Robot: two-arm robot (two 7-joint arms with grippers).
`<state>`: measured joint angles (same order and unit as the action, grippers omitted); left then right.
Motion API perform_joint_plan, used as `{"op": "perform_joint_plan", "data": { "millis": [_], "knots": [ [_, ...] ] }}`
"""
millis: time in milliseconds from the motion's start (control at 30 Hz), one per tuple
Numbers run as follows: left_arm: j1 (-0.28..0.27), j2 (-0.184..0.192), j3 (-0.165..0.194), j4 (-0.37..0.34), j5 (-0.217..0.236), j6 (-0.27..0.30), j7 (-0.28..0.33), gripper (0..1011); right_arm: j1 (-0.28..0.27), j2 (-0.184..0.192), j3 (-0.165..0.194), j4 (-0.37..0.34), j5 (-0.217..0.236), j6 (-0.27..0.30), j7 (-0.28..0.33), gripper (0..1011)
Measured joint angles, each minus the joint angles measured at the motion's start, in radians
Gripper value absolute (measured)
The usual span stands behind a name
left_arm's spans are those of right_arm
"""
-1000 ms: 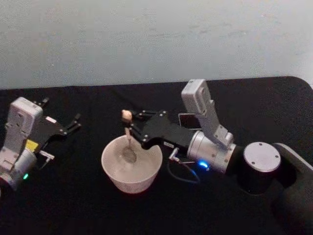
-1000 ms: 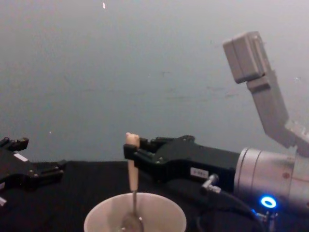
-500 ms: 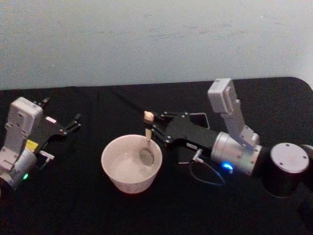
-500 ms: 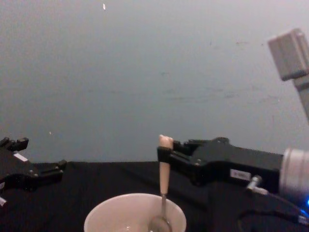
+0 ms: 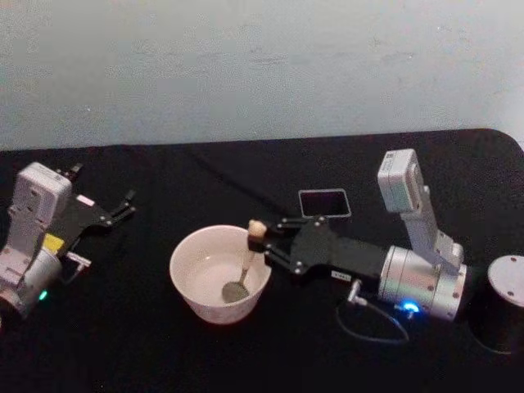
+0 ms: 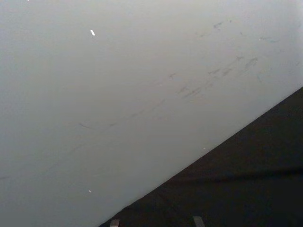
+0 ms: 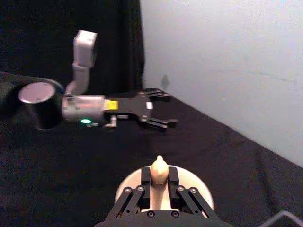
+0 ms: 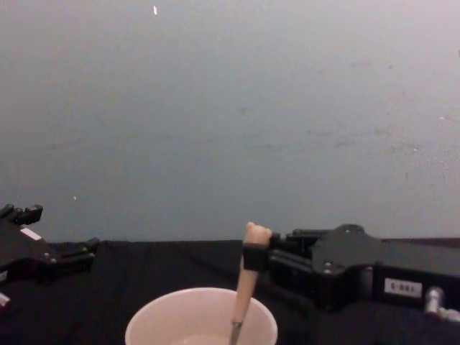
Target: Pick up the stirring spoon with one hand, stir inside the cup, then place it back in its original position.
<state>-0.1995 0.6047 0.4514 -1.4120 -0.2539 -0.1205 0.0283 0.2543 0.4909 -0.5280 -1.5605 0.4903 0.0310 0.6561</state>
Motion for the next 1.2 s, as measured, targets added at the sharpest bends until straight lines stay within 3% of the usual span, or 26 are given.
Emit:
{"op": "perform_joint_plan", "data": {
  "millis": [167, 333, 667, 967, 1200],
  "knots": [
    [0.000, 0.000, 0.000, 0.000, 0.000, 0.000, 0.000, 1001, -0.008, 0.011, -0.028, -0.026, 0.007, 0.002, 0.010, 216],
    [0.000, 0.000, 0.000, 0.000, 0.000, 0.000, 0.000, 1001, 0.001, -0.004, -0.059, -0.027, 0.000, 0.002, 0.001, 216],
    [0.000, 0.000, 0.000, 0.000, 0.000, 0.000, 0.000, 1001, 0.058, -0.094, -0.100, 0.042, -0.033, 0.006, -0.070, 216],
    [0.000, 0.000, 0.000, 0.000, 0.000, 0.000, 0.000, 1001, 0.110, -0.164, -0.082, 0.132, -0.060, 0.013, -0.138, 215],
    [0.000, 0.000, 0.000, 0.000, 0.000, 0.000, 0.000, 1001, 0.123, -0.170, -0.047, 0.160, -0.061, 0.022, -0.157, 215]
  ]
}}
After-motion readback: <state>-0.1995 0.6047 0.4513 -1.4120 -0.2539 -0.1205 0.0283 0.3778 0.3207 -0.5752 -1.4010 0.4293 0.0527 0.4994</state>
